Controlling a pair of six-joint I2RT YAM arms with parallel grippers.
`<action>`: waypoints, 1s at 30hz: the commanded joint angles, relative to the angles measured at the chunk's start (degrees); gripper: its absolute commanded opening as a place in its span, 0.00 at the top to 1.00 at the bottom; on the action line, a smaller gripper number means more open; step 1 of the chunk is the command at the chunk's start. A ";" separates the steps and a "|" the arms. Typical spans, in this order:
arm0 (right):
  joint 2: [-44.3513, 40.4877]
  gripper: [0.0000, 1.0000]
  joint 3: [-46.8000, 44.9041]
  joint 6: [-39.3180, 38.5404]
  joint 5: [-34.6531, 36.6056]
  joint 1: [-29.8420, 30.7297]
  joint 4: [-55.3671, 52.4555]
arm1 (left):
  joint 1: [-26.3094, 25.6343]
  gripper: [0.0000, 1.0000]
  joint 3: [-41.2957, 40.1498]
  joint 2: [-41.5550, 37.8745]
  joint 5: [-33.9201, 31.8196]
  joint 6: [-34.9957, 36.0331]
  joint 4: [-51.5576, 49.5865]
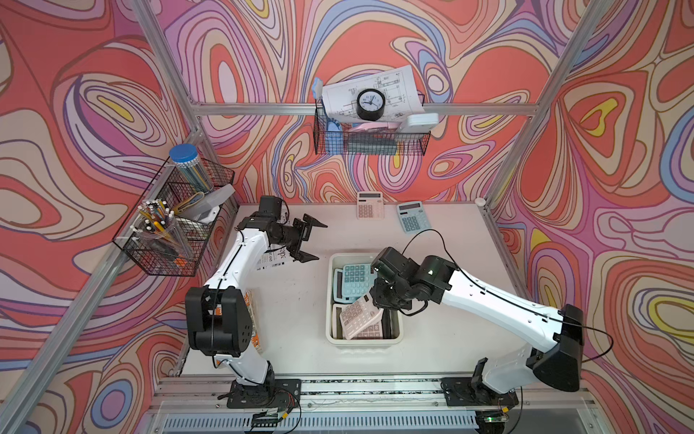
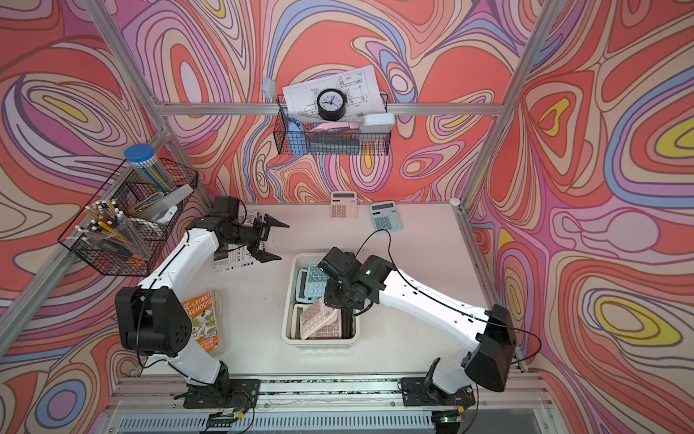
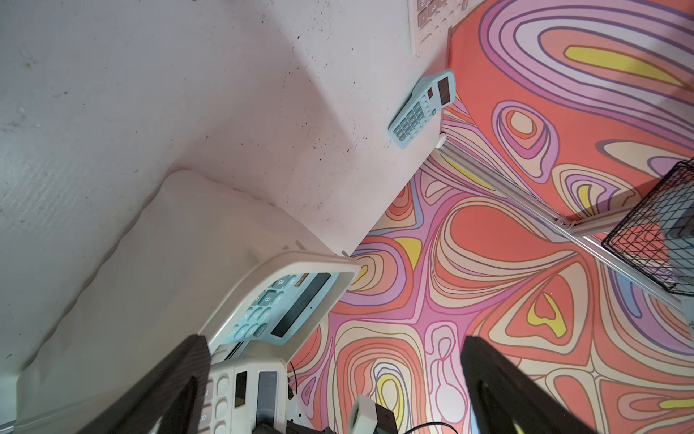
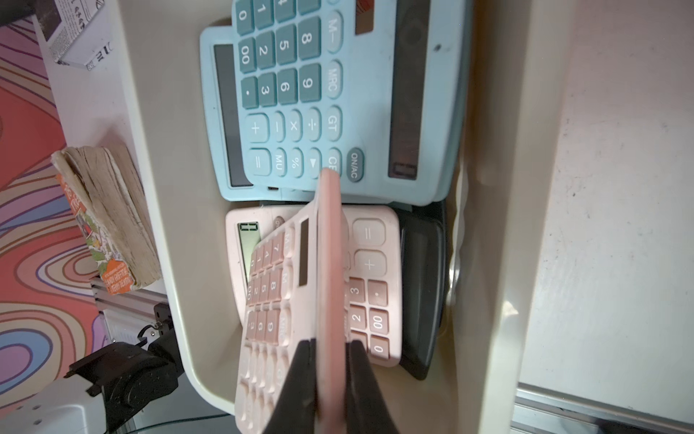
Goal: Put the calculator in the storage box
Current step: Place the calculator in the storage box.
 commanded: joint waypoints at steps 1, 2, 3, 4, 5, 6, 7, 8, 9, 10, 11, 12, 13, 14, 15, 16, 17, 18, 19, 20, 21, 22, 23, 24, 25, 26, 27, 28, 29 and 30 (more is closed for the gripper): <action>0.65 0.97 1.47 3.34 3.99 1.95 -3.92 | 0.61 0.02 1.59 -1.42 0.53 1.56 -2.56; 0.53 0.86 1.38 3.86 4.00 2.44 -4.49 | 0.64 0.02 1.59 -1.33 0.44 1.72 -2.72; 0.36 0.82 1.30 4.19 3.97 2.80 -4.78 | 0.70 0.02 1.53 -1.33 0.40 1.73 -2.73; 0.07 0.78 1.14 4.45 4.01 3.07 -5.19 | 0.70 0.02 1.41 -1.33 0.44 1.83 -2.74; -0.36 0.74 0.82 4.76 3.93 3.21 -5.34 | 0.78 0.02 1.36 -1.33 0.32 1.96 -2.77; -0.85 0.71 0.53 4.82 3.75 3.24 -5.34 | 0.79 0.02 1.41 -1.20 0.35 2.01 -2.82; -1.30 0.70 0.27 4.84 3.74 3.29 -5.63 | 0.79 0.02 1.41 -1.16 0.27 2.07 -2.89; -1.71 0.68 0.09 5.08 3.83 3.28 -6.05 | 0.79 0.02 1.35 -1.15 0.23 2.09 -2.82; -2.06 0.66 -0.04 5.06 3.92 3.29 -6.33 | 0.79 0.02 1.33 -1.16 0.19 2.21 -2.91; -2.29 0.65 -0.20 5.05 4.03 3.27 -6.71 | 0.86 0.02 1.33 -1.08 0.08 2.36 -3.01; -2.41 0.65 -0.20 5.03 4.00 3.21 -7.19 | 0.87 0.02 1.33 -1.07 0.09 2.39 -3.08; -2.34 0.65 0.03 4.77 3.92 3.26 -7.63 | 0.93 0.02 1.33 -1.02 0.04 2.37 -3.13; -2.08 0.64 0.50 4.42 3.92 3.20 -8.17 | 0.96 0.02 1.33 -0.99 0.06 2.34 -3.26; -1.67 0.64 1.27 3.75 3.85 3.20 -8.77 | 1.04 0.02 1.33 -0.98 0.06 2.34 -3.42; -1.19 0.63 1.90 3.14 3.75 3.23 -9.38 | 1.05 0.02 1.46 -0.90 0.00 2.52 -3.79; -0.64 0.63 2.65 2.58 3.60 3.20 -10.01 | 1.07 0.02 1.58 -0.81 -0.02 2.83 -4.41; -0.06 0.63 3.13 1.82 3.02 3.20 -10.07 | 1.14 0.02 1.80 -0.60 -0.17 3.33 -5.17; 0.39 0.62 3.30 0.96 2.48 3.12 -9.79 | 1.19 0.02 2.00 -0.56 -0.41 3.88 -6.03; 0.90 0.62 3.60 -0.10 1.86 3.01 -9.45 | 1.29 0.02 2.35 -0.33 -0.79 4.69 -7.21; 1.63 0.61 3.88 -1.22 0.90 2.64 -8.87 | 1.31 0.02 2.76 -0.11 -1.18 5.50 -8.30; 2.18 0.61 4.07 -2.44 -0.18 2.18 -8.29 | 1.31 0.02 3.03 0.05 -1.39 5.96 -9.11; 2.94 0.61 4.48 -3.76 -1.12 1.61 -7.71 | 1.31 0.02 3.17 0.29 -1.48 6.40 -9.76; 3.67 0.61 4.83 -5.03 -1.94 1.10 -7.01 | 1.31 0.02 3.22 0.41 -1.59 6.66 -10.13; 4.34 0.61 5.07 -6.62 -3.48 0.40 -6.08 | 1.31 0.02 3.35 0.43 -1.87 6.90 -10.57; 5.05 0.61 5.16 -8.06 -5.24 -0.46 -5.10 | 1.31 0.02 3.58 0.51 -2.20 7.17 -10.95; 5.75 0.61 5.31 -9.28 -6.40 -1.11 -4.54 | 1.29 0.02 3.86 0.66 -2.53 7.56 -11.52; 6.59 0.62 5.42 -10.51 -7.61 -1.69 -4.06 | 1.31 0.02 4.20 0.77 -2.84 7.92 -12.11; 7.41 0.62 5.51 -11.57 -8.81 -2.37 -3.62 | 1.30 0.02 4.45 0.94 -3.07 8.22 -12.52; 8.17 0.62 5.51 -12.51 -9.61 -2.92 -3.35 | 1.31 0.02 4.57 1.04 -3.15 8.32 -12.68; 9.10 0.62 5.60 -13.48 -10.27 -3.48 -3.23 | 1.31 0.02 4.60 1.13 -3.31 8.57 -12.83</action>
